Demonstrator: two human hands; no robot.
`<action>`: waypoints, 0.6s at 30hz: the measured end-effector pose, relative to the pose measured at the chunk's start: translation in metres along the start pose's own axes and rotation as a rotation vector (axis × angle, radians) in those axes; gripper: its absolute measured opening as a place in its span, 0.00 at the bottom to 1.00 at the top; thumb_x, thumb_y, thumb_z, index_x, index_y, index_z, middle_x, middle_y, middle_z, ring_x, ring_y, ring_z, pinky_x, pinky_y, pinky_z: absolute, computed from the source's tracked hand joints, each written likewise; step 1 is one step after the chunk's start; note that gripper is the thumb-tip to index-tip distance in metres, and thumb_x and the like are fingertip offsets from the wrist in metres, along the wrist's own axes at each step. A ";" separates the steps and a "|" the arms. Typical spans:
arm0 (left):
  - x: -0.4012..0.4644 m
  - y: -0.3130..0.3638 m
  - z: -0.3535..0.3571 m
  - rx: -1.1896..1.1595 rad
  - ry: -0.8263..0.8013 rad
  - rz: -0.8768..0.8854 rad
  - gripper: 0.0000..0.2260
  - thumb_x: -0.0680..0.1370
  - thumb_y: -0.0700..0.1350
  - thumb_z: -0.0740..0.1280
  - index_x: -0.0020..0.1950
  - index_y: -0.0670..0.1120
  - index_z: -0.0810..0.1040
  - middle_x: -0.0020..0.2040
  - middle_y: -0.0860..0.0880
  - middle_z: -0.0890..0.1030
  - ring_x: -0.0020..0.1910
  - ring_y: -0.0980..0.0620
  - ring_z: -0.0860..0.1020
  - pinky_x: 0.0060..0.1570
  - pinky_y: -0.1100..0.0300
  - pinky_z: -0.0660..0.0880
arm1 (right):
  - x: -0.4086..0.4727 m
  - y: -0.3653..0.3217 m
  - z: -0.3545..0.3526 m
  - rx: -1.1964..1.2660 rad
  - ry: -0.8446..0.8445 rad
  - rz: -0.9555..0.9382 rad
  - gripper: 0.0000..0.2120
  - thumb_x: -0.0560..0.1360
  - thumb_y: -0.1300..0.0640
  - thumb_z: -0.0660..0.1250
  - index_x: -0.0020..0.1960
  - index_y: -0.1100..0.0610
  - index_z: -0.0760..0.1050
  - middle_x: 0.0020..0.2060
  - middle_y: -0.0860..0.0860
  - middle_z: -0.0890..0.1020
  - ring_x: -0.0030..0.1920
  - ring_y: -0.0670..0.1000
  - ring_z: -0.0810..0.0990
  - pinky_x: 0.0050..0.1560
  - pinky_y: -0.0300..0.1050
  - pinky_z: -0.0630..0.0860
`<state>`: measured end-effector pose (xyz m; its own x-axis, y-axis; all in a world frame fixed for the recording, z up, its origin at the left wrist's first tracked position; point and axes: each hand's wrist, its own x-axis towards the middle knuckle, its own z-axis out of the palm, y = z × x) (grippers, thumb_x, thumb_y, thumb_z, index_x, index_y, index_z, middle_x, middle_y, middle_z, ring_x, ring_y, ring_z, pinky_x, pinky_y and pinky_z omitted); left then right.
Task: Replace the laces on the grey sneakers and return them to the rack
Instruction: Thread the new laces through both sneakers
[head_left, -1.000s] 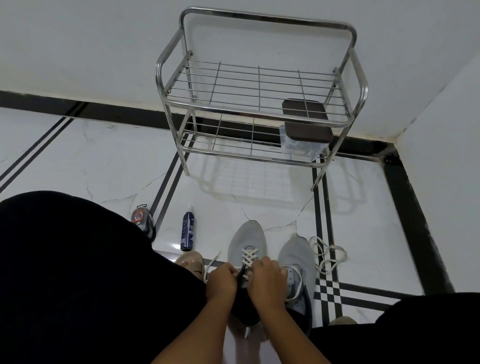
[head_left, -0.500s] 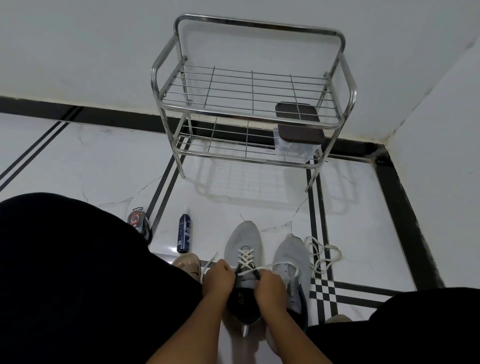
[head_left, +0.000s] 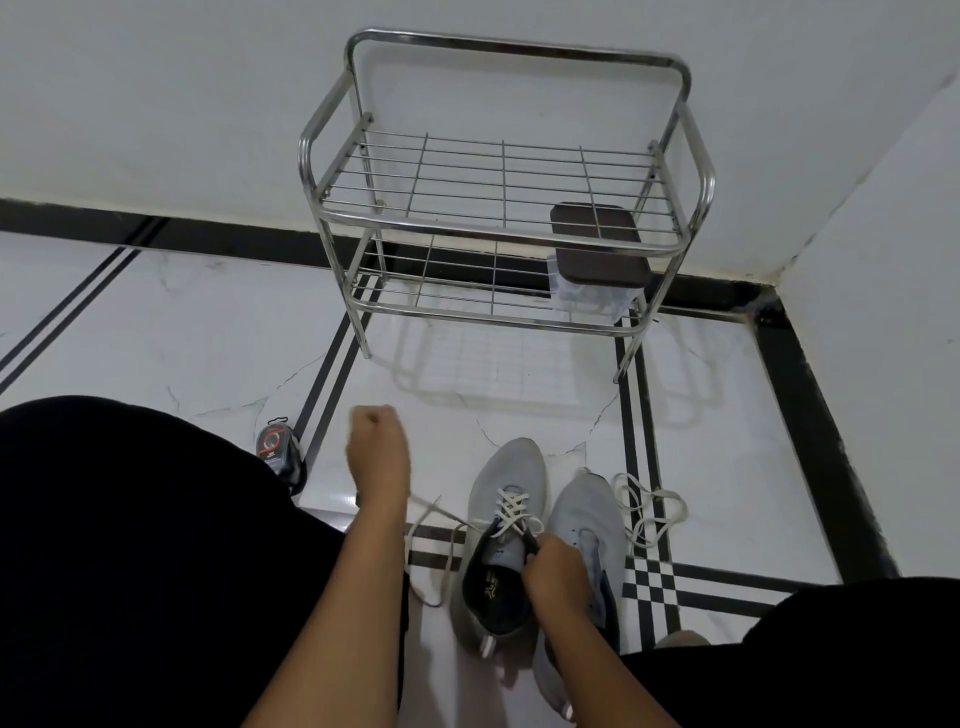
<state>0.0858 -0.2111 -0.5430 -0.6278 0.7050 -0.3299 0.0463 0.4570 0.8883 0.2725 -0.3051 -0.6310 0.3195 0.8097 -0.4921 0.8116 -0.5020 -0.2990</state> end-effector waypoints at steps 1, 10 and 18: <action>-0.006 -0.014 0.007 0.337 -0.131 0.130 0.11 0.81 0.49 0.55 0.46 0.44 0.72 0.41 0.48 0.75 0.41 0.47 0.73 0.42 0.57 0.69 | 0.000 0.000 0.000 -0.009 -0.002 -0.002 0.13 0.80 0.57 0.56 0.58 0.55 0.77 0.54 0.54 0.81 0.55 0.55 0.80 0.50 0.44 0.74; -0.048 -0.127 0.032 0.709 -0.534 -0.052 0.12 0.81 0.49 0.57 0.54 0.44 0.76 0.55 0.41 0.80 0.55 0.42 0.77 0.53 0.54 0.73 | -0.001 0.003 0.000 -0.050 0.007 -0.020 0.13 0.80 0.57 0.55 0.59 0.54 0.76 0.55 0.53 0.81 0.56 0.55 0.79 0.50 0.44 0.74; -0.025 -0.115 0.031 -0.127 -0.160 -0.601 0.14 0.82 0.41 0.54 0.41 0.36 0.74 0.34 0.41 0.80 0.32 0.47 0.80 0.39 0.57 0.75 | -0.002 -0.005 0.006 -0.066 -0.038 -0.054 0.10 0.79 0.56 0.58 0.55 0.55 0.76 0.54 0.53 0.81 0.54 0.55 0.80 0.50 0.45 0.76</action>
<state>0.1199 -0.2648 -0.6470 -0.3913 0.4221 -0.8178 -0.3771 0.7370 0.5609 0.2648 -0.3058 -0.6340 0.2567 0.8224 -0.5076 0.8580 -0.4357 -0.2720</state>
